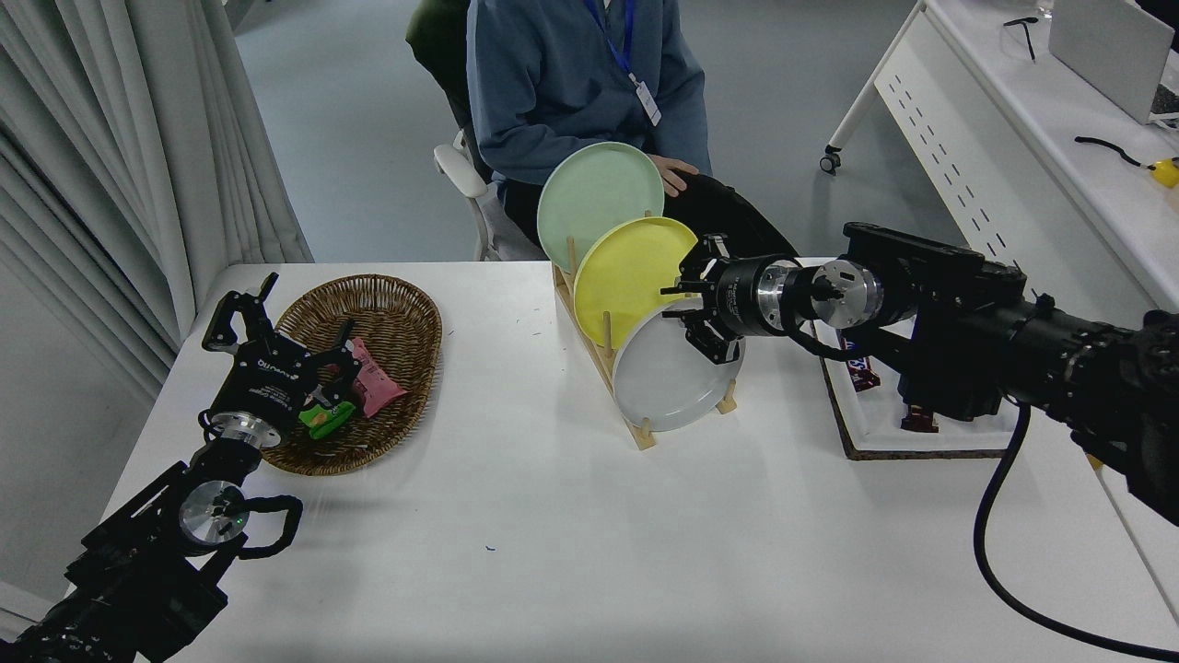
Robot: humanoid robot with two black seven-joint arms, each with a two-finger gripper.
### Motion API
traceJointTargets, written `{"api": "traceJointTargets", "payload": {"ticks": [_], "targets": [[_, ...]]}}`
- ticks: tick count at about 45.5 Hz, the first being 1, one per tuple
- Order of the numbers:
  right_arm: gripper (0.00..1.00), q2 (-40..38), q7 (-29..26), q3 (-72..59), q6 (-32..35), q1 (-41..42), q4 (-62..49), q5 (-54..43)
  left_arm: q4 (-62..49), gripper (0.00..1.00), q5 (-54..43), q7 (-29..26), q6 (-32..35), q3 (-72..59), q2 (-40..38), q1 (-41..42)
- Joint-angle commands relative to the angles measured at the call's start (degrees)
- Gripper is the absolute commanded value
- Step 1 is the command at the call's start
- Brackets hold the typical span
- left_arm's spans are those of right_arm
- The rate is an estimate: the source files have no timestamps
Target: Place the plate on the table
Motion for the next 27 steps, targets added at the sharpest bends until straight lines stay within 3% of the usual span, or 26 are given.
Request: {"api": "traceJointTargets", "payload": {"ticks": [1,15,22,27], "targets": [[0.16,-0.1,-0.8,0.9,-0.2,-0.1,-0.1,0.0,0.1,1.00,0.0,0.0,0.0,0.0,0.0,-0.1],[0.16,-0.2,-2.6,1.8,-0.2,-0.1,-0.2,0.1,0.0,1.00,0.0,0.0,-0.1,0.0,0.0,-0.1],[0.08,-0.2,-3.0,1.9,-0.3,-0.1,-0.8,0.1,0.0,1.00,0.0,0.0,0.0,0.0,0.0,0.0],[0.07,-0.1,-3.4,1.9,-0.3,-0.1,-0.9,0.0,0.0,1.00,0.0,0.0,-0.1,0.0,0.0,0.0]]}}
